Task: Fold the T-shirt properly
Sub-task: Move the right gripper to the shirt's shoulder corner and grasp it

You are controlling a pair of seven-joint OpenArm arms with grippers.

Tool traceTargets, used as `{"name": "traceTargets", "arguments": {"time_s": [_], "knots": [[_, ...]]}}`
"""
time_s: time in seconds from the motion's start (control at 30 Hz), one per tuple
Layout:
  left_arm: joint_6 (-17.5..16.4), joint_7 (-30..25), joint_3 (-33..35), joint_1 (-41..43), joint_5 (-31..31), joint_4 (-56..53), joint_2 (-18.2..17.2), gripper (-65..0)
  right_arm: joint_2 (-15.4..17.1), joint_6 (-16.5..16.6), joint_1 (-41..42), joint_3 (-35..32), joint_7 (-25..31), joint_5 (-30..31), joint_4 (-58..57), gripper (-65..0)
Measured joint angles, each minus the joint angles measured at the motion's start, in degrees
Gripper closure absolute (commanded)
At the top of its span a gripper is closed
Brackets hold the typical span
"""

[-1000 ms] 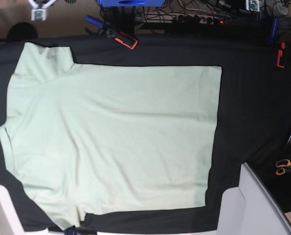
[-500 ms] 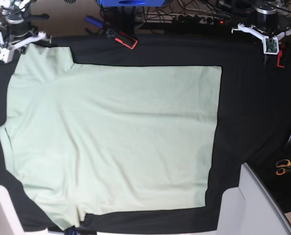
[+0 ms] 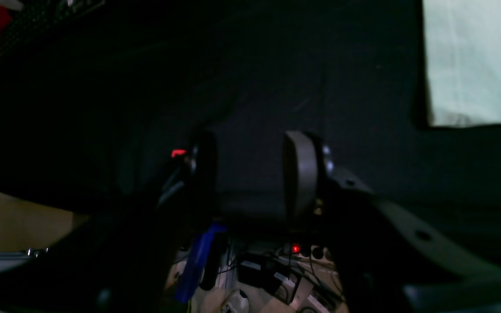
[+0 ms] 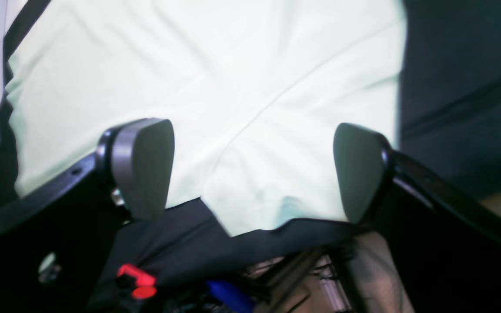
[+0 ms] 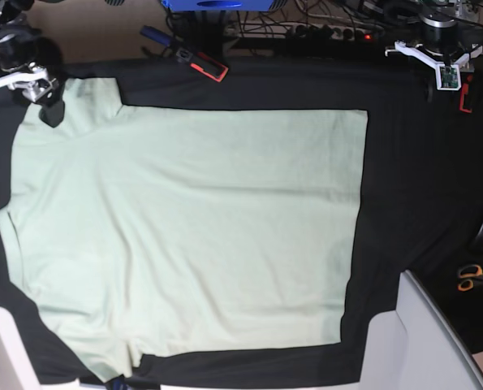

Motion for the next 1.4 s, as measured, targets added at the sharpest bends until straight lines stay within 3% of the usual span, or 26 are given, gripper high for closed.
{"name": "traceTargets", "arguments": {"time_s": [0.1, 0.33, 0.77, 0.97, 1.13, 1.23, 1.27, 1.33, 1.4], "knots": [[0.0, -0.13, -0.02, -0.59, 0.0, 0.02, -0.28, -25.2, 0.76, 1.92, 3.48, 4.26, -1.84, 1.49, -7.02, -54.6], [0.02, -0.04, -1.75, -0.55, -0.02, 0.02, -1.07, -25.2, 2.21, 6.6, 8.5, 12.11, -5.16, -3.19, -16.04, -54.6], [0.0, -0.02, -1.49, -0.5, 0.0, 0.02, -0.85, -25.2, 3.08, 7.78, 10.47, 10.29, -2.21, -3.04, -25.03, -53.4], [0.0, -0.04, -1.49, -0.52, 0.0, 0.02, -0.83, -25.4, 3.17, 7.76, 10.73, 3.41, -1.86, -3.04, -24.7, -40.2], [-0.02, -0.04, -1.49, -0.52, 0.0, 0.02, -0.83, -25.5, 2.99, 7.89, 10.71, 1.95, -2.1, -2.91, -24.81, -32.6], [-0.02, -0.04, -1.49, -0.55, -0.57, -0.09, -0.81, -25.9, 2.95, 7.87, 10.71, 1.95, -2.93, -3.1, -24.94, -21.8], [-0.02, -0.17, -1.49, -0.57, -2.86, -0.42, -0.83, -26.2, 2.91, 7.69, 10.73, 1.97, -3.08, -3.13, -25.09, -16.7], [-0.44, -0.11, -1.46, -0.66, -8.94, -1.64, -1.01, -32.9, 2.82, 7.69, 10.69, 2.01, -3.96, -3.65, -25.22, -3.0], [-3.8, 0.13, -1.03, -0.52, -15.28, -2.95, -2.58, -38.0, 2.64, 7.72, 10.69, 2.01, -4.2, -3.91, -25.4, -0.1]]}}
